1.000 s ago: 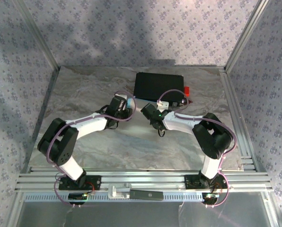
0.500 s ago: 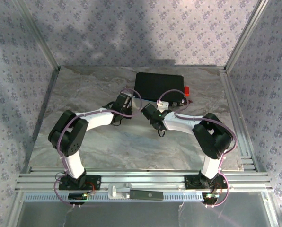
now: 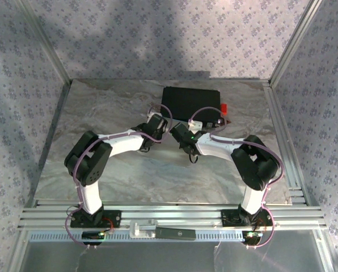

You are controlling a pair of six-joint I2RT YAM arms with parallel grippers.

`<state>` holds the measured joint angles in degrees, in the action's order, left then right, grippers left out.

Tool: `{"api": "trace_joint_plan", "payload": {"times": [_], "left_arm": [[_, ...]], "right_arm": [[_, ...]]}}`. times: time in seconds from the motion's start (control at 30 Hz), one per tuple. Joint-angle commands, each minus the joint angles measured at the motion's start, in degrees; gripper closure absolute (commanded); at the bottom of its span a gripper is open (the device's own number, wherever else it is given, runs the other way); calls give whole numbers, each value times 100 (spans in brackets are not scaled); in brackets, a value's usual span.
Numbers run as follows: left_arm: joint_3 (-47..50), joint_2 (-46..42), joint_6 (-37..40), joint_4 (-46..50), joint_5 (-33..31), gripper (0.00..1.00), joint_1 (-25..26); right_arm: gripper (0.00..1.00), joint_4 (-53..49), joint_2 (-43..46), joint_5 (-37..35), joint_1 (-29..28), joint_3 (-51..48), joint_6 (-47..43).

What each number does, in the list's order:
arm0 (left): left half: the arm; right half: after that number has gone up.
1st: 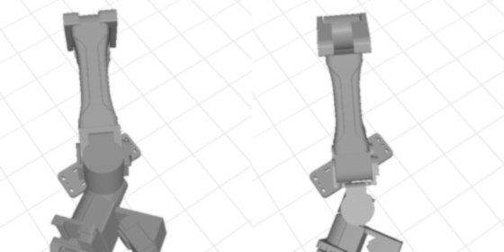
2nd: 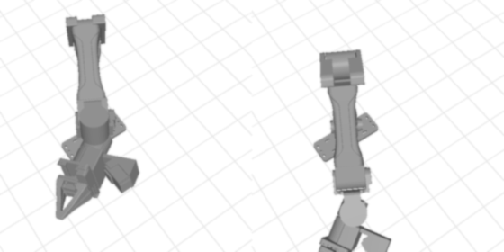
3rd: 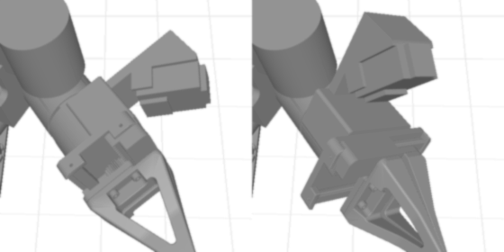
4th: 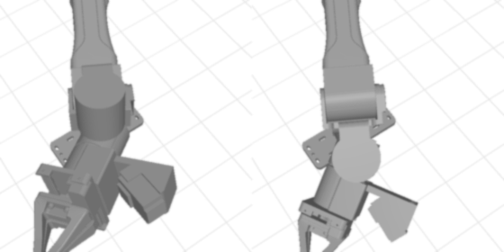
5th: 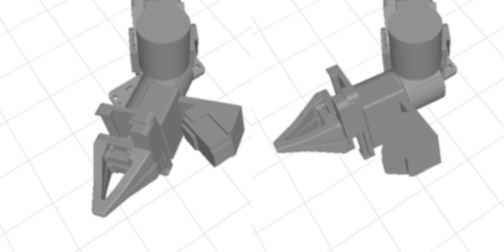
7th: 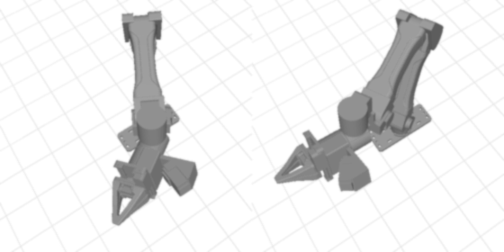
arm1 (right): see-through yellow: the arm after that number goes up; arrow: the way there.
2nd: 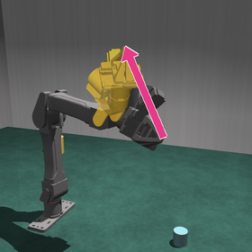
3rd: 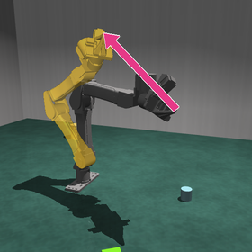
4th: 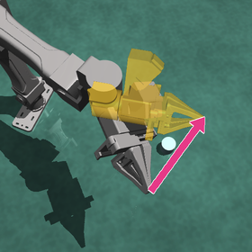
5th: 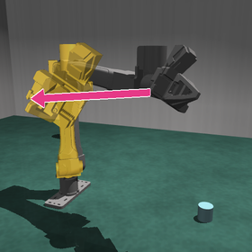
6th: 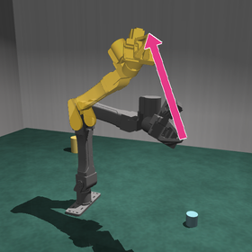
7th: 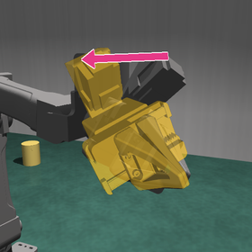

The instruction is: Fold the paper box

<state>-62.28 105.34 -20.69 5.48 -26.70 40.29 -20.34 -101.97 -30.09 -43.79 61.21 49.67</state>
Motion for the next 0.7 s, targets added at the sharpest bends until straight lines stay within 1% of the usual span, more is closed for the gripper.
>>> {"api": "trace_joint_plan", "payload": {"times": [0.0, 0.07, 0.1, 0.2, 0.27, 0.43, 0.47, 0.53, 0.6, 0.63, 0.67], "left_arm": [[-155, 85, -1, 610, -940, 83, 99], [-196, -122, -93, 725, -906, 61, 148], [-184, -288, -158, 780, -887, 53, 178], [-94, -953, -504, 945, -637, 41, 241], [-72, -1378, -788, 1158, -296, 37, 279], [24, -2384, -1776, 1904, -197, 33, 390], [96, -2641, -2072, 2023, -140, 34, 405], [269, -3182, -2775, 2367, -123, 39, 555], [497, -3770, -3689, 2698, -203, 44, 909], [508, -3937, -4338, 3018, -301, 46, 1077], [456, -4079, -5053, 3580, -354, 47, 1245]], "right_arm": [[100, -542, -216, -6, -55, 14, -9], [100, -563, -209, 3, -46, 3, 30], [100, -561, -203, 8, -42, 4, 49], [100, -578, -218, 42, -33, 7, 147], [100, -607, -234, 55, -34, 22, 235], [100, -647, -253, 117, -67, 56, 478], [100, -688, -253, 113, -75, 65, 571], [100, -742, -231, 155, -77, 66, 750], [100, -753, -201, 204, -84, 58, 919], [100, -754, -194, 213, -87, 53, 982], [100, -757, -198, 222, -90, 52, 1053]]}}
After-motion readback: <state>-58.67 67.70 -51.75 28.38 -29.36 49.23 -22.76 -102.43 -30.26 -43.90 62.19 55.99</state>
